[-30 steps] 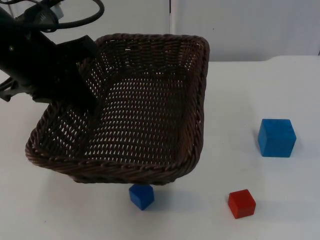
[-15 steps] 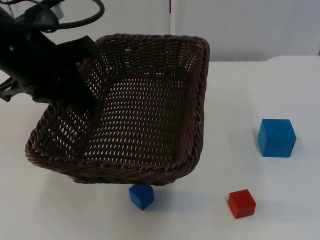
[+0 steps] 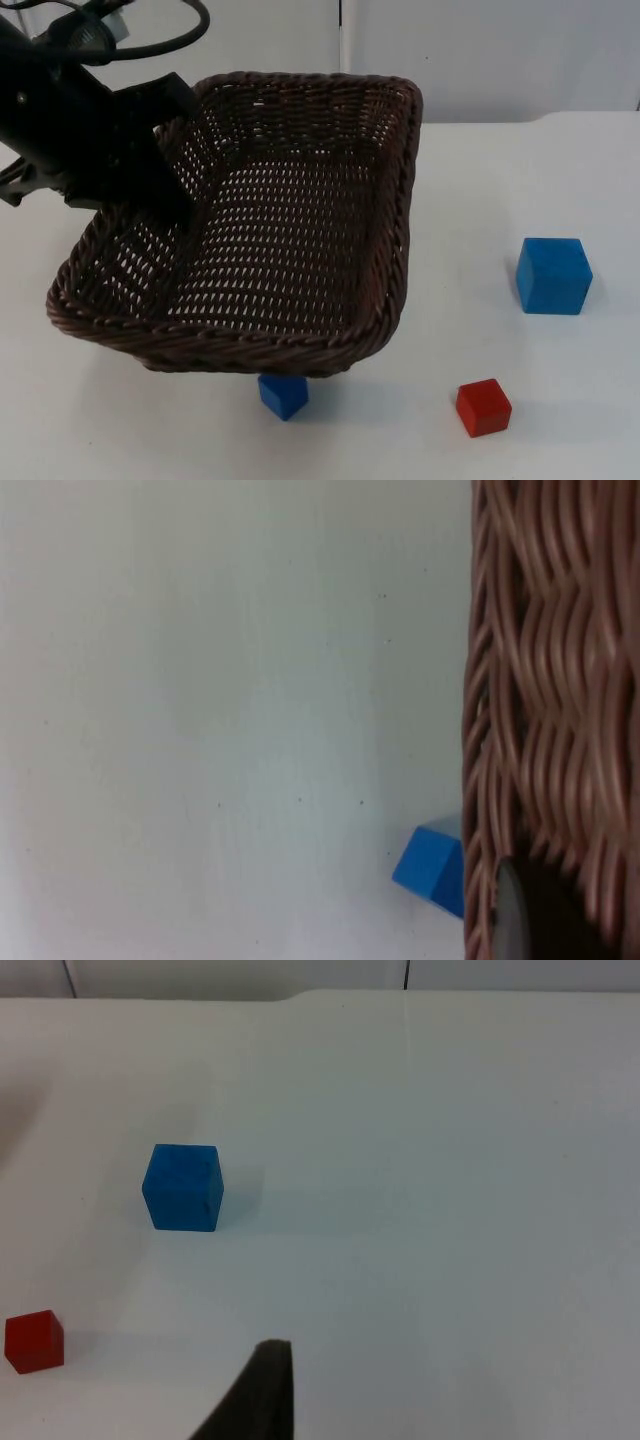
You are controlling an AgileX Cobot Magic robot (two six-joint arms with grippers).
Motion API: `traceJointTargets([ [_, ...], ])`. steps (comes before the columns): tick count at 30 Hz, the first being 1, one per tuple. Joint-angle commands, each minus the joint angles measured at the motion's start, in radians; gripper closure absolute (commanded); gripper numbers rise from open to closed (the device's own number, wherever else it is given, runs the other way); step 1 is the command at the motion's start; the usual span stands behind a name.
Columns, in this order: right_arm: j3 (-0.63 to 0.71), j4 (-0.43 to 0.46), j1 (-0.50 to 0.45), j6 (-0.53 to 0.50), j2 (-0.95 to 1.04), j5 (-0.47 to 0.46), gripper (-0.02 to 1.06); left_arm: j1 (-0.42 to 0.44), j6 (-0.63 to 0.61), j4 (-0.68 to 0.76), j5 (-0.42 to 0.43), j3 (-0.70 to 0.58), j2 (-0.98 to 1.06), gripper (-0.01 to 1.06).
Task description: Pick up the basket with the left hand and place the largest block into the basket with the right hand.
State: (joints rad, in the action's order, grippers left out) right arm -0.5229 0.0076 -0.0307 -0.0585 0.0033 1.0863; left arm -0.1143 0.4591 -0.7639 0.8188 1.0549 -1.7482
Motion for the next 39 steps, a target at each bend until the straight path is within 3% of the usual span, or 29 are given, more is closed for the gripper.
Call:
traceJointTargets([
  [1,0.006,-0.001,-0.006,-0.003,-0.003,-0.008,-0.01,0.0,0.0,-0.017,0.014,-0.003,0.016,1.05],
  [22,0.006,0.003,-0.006,-0.003,0.001,-0.011,-0.01,0.0,0.0,-0.003,0.027,-0.003,0.016,1.05],
  [31,-0.025,0.028,-0.006,-0.003,0.319,-0.059,-0.01,0.0,0.0,-0.003,0.003,-0.003,0.016,1.05],
  [39,-0.123,0.198,-0.006,-0.114,0.685,-0.212,-0.01,0.0,0.0,-0.003,0.003,-0.003,0.016,1.05],
])
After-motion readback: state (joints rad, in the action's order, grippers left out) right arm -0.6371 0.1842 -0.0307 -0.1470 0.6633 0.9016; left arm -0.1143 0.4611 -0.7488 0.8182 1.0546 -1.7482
